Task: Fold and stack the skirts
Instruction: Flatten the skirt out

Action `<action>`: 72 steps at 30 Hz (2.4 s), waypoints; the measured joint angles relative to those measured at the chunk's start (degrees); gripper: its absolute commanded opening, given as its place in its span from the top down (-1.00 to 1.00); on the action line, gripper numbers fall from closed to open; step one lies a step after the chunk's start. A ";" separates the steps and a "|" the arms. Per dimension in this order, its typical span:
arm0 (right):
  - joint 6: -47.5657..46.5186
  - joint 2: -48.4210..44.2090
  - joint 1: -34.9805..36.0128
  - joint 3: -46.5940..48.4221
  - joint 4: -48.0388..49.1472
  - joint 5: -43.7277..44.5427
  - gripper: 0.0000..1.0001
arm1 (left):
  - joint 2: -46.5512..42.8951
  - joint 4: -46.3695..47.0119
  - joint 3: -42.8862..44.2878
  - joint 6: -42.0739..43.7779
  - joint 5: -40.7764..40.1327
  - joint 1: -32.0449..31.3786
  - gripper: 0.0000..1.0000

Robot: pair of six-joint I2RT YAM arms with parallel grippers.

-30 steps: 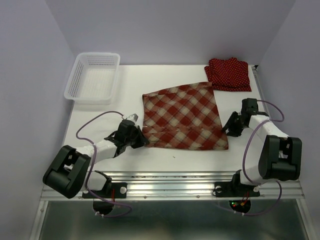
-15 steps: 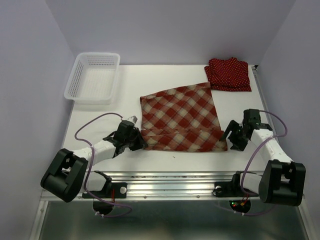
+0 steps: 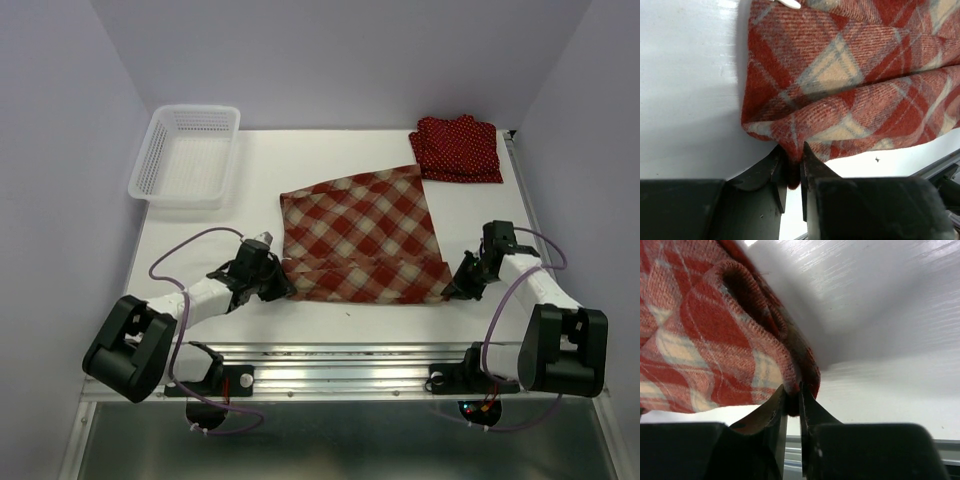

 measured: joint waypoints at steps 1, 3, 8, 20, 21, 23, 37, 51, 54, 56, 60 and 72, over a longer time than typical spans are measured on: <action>-0.02 -0.09 0.00 0.00 0.09 -0.15 0.88 | 0.02 -0.13 0.04 -0.22 0.00 0.00 0.32; 0.15 -0.55 0.00 0.00 0.09 -0.20 0.99 | 0.00 -0.96 0.44 -0.68 0.22 0.00 0.12; 0.22 -1.77 0.00 0.00 0.09 -0.26 0.99 | -1.57 -4.70 1.20 -1.55 1.16 0.00 -0.04; 0.24 -1.77 0.00 0.00 0.17 -1.14 0.99 | -6.16 -11.87 0.17 -3.52 2.29 0.00 -0.09; 0.22 -1.77 0.00 0.00 0.22 -1.25 0.99 | -6.16 -11.85 0.17 -3.54 2.05 0.00 -0.09; 0.24 -1.77 0.00 0.00 0.28 -1.31 0.99 | -5.90 -11.63 0.24 -3.56 1.77 0.00 -0.09; 0.00 -2.75 0.00 0.63 0.15 -3.10 0.99 | -2.14 -11.54 2.49 -3.43 1.60 0.00 1.00; -1.29 -16.33 0.00 37.11 -4.76 -1.53 0.99 | -17.86 -32.52 46.12 2.60 5.68 -0.02 1.00; -0.94 -16.50 0.00 44.94 -4.44 1.29 0.99 | -15.45 -33.31 56.15 4.04 4.15 -0.02 1.00; -0.74 -16.22 0.00 49.68 -4.50 3.54 0.99 | -14.08 -33.88 60.87 4.90 2.71 0.00 0.99; -0.66 -14.67 0.00 53.88 -3.65 4.52 0.99 | -11.69 -34.58 64.98 6.27 -0.72 0.20 0.99; 1.53 26.45 0.09 75.80 -1.31 -7.91 0.99 | 36.89 -41.72 102.86 10.71 22.05 21.53 1.00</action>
